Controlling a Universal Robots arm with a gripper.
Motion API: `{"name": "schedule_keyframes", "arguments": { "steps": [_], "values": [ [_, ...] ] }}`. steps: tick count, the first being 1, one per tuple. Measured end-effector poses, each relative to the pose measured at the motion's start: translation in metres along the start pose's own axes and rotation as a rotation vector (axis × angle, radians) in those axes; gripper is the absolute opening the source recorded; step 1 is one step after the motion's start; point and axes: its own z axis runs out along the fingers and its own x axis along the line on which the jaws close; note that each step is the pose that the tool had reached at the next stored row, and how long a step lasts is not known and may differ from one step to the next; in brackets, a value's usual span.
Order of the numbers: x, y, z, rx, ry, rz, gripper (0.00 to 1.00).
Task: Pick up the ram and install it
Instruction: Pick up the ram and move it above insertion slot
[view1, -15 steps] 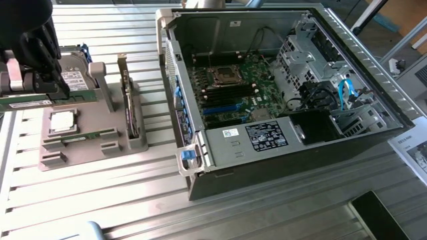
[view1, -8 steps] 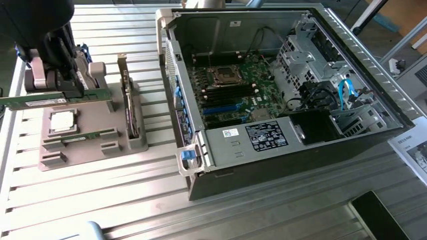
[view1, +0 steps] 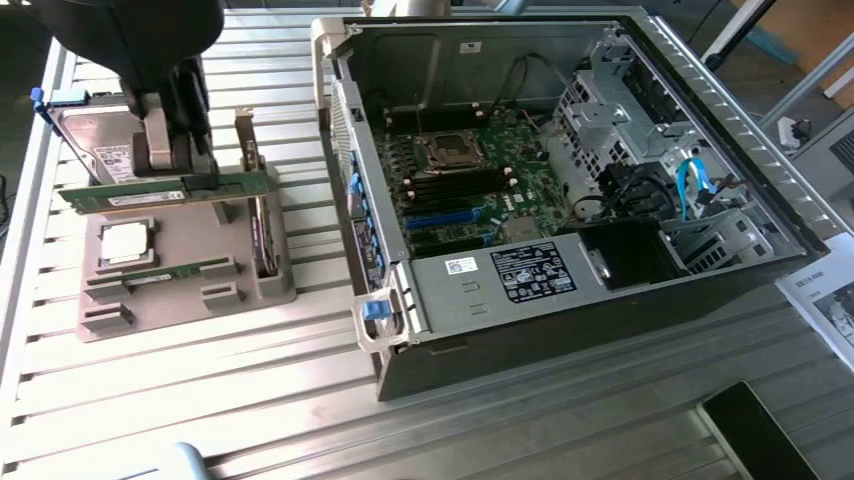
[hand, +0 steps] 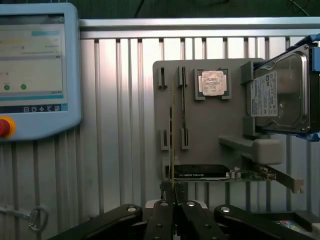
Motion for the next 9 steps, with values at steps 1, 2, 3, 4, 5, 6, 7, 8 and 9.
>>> {"name": "schedule_keyframes", "arguments": {
  "steps": [1,2,3,4,5,6,7,8,9],
  "values": [
    [0.0,-0.0034,0.0,0.0,0.0,0.0,0.12],
    [0.0,-0.0075,-0.0001,0.0,0.0,0.0,0.12],
    [0.0,-0.0122,-0.0001,0.0,0.0,0.0,0.12],
    [0.0,-0.0174,-0.0001,0.0,-0.0001,0.0,0.12],
    [0.0,-0.0214,-0.0002,0.0,-0.0001,0.0,0.12],
    [-0.001,-0.0249,-0.0002,-0.0001,-0.0001,0.0,0.12],
    [-0.001,-0.0281,-0.0002,0.0,-0.0002,0.0,0.12],
    [-0.001,-0.0316,-0.0003,0.0,-0.0002,0.0,0.12],
    [-0.001,-0.0353,-0.0003,-0.0001,-0.0002,0.0,0.12]
  ]
}}
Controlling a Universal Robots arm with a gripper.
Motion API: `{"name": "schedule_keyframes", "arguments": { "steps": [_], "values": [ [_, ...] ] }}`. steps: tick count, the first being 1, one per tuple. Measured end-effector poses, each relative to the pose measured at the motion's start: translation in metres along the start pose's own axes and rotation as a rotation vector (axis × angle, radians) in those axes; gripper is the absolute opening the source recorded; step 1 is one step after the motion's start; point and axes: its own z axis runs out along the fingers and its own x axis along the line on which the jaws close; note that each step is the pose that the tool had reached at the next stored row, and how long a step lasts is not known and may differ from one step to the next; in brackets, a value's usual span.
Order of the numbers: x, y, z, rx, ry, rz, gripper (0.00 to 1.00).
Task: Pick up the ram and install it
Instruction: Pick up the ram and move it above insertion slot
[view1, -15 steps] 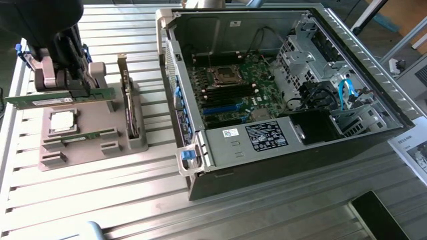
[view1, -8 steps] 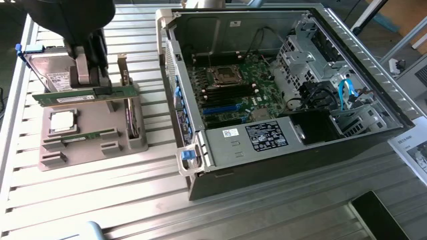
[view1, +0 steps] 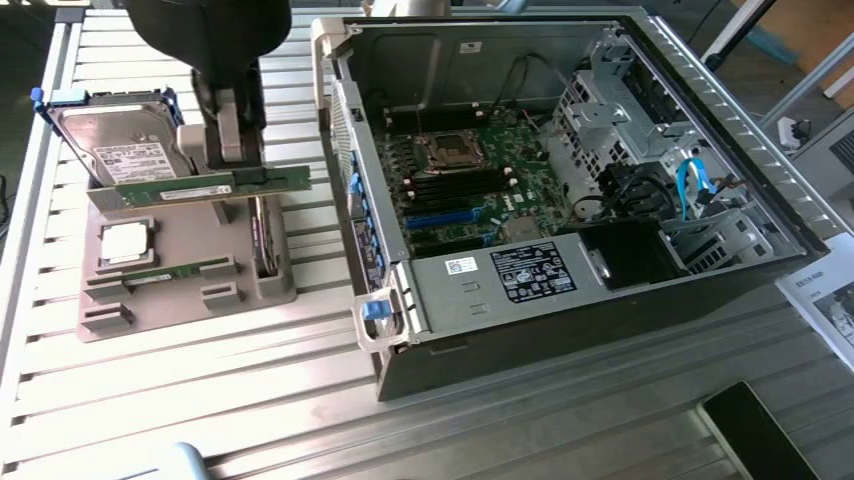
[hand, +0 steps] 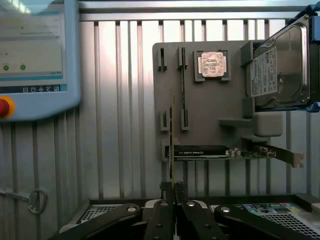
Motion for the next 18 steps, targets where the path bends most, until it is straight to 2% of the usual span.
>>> {"name": "schedule_keyframes", "arguments": {
  "steps": [3,5,6,8,11,16,18],
  "values": [
    [0.0,-0.0121,-0.0001,0.0001,-0.0004,0.0,0.12],
    [0.0,-0.0225,-0.0002,0.0,-0.0008,0.0,0.12],
    [-0.001,-0.0313,-0.0002,0.0001,-0.0013,0.0,0.12],
    [-0.001,-0.0389,-0.0003,0.0001,-0.0017,0.0,0.12],
    [-0.001,-0.056,-0.0004,0.0,-0.0027,0.0,0.12],
    [-0.002,-0.0746,-0.0006,-0.0001,-0.004,0.0,0.12],
    [-0.002,-0.085,-0.0007,-0.0001,-0.0046,0.0,0.12]
  ]
}}
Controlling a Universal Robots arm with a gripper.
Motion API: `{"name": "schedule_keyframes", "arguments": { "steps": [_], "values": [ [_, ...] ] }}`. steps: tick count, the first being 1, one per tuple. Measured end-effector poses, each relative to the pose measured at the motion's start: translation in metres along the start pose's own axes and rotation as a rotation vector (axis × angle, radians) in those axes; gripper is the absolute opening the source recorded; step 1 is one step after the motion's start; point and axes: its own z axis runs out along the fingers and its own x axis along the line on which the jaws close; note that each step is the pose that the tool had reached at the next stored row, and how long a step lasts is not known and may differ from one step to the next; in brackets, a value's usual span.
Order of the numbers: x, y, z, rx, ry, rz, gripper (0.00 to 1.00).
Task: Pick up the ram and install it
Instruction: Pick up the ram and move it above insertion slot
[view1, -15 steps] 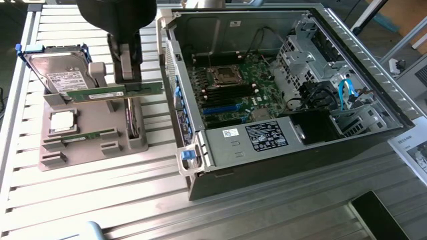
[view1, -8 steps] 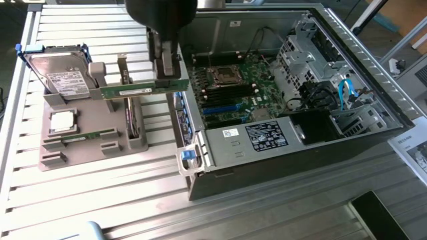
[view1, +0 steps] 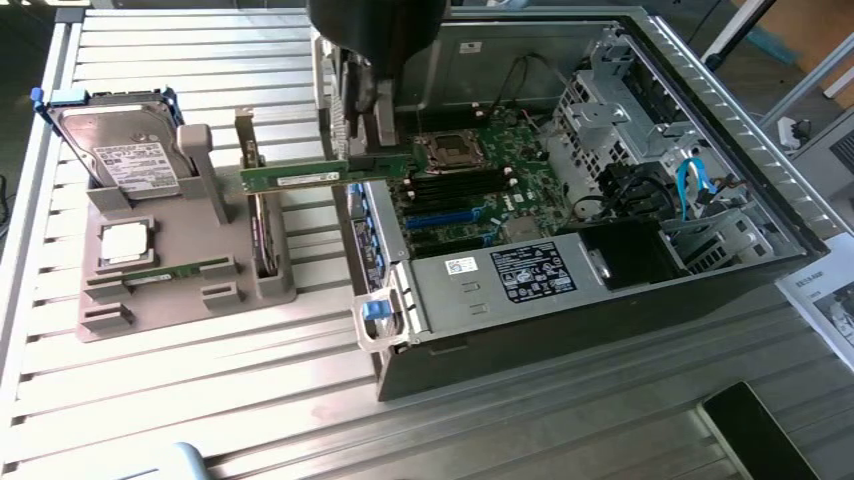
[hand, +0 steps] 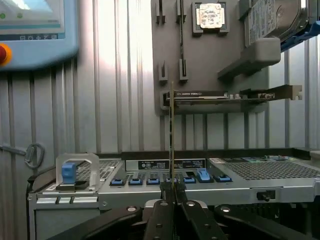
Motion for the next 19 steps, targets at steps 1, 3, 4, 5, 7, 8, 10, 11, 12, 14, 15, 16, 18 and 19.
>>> {"name": "schedule_keyframes", "arguments": {
  "steps": [1,3,4,5,7,8,10,11,12,14,15,16,18,19],
  "values": [
    [0.0,-0.0039,0.0,0.0001,-0.0004,0.0,0.12],
    [0.0,-0.0128,-0.0001,0.0,-0.001,0.0,0.12],
    [0.0,-0.016,-0.0001,0.0,-0.0013,0.0,0.12],
    [0.0,-0.0202,-0.0001,0.0,-0.0016,0.0,0.12],
    [-0.001,-0.0312,-0.0002,0.0,-0.0024,0.0,0.12],
    [-0.001,-0.0342,-0.0003,0.0,-0.0027,0.0,0.12],
    [-0.001,-0.0414,-0.0003,0.0,-0.0032,0.0,0.12],
    [-0.001,-0.0451,-0.0003,0.0,-0.0035,0.0,0.12],
    [-0.001,-0.0475,-0.0004,0.0,-0.0036,0.0,0.12],
    [-0.001,-0.0542,-0.0004,0.0,-0.0041,0.0,0.12],
    [-0.001,-0.0566,-0.0005,-0.0001,-0.0042,0.0,0.12],
    [-0.001,-0.0609,-0.0005,0.0,-0.0047,0.0,0.12],
    [-0.001,-0.0685,-0.0006,0.0,-0.0052,0.0,0.12],
    [-0.001,-0.0713,-0.0006,-0.0001,-0.0054,0.0,0.12]
  ]
}}
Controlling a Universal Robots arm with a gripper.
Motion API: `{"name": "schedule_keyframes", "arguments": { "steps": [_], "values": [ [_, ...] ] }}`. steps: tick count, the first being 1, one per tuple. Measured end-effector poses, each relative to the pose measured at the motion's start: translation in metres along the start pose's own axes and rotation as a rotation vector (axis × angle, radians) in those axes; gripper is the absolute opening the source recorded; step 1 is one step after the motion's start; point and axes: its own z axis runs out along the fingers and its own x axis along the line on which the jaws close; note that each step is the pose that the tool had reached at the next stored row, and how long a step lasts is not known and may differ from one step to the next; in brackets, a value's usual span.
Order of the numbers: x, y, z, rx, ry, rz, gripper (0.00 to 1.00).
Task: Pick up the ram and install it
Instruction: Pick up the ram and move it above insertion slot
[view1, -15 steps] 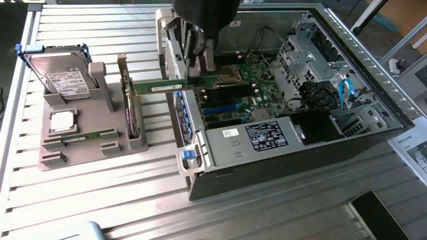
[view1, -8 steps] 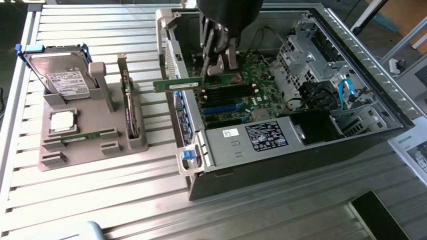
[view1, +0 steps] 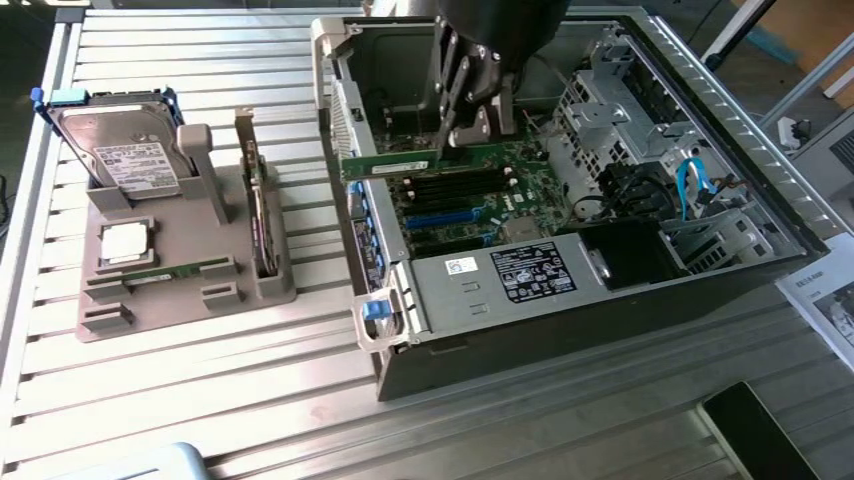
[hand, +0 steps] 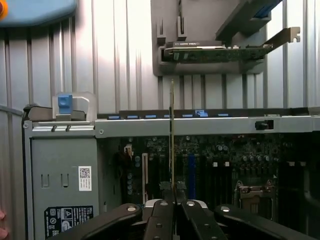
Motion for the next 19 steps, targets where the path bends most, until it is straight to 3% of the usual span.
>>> {"name": "schedule_keyframes", "arguments": {
  "steps": [10,19],
  "values": [
    [-0.001,-0.0314,-0.0003,0.0,-0.0014,0.0,0.12],
    [-0.001,-0.0646,-0.0005,-0.0001,-0.0029,0.0,0.12]
  ]
}}
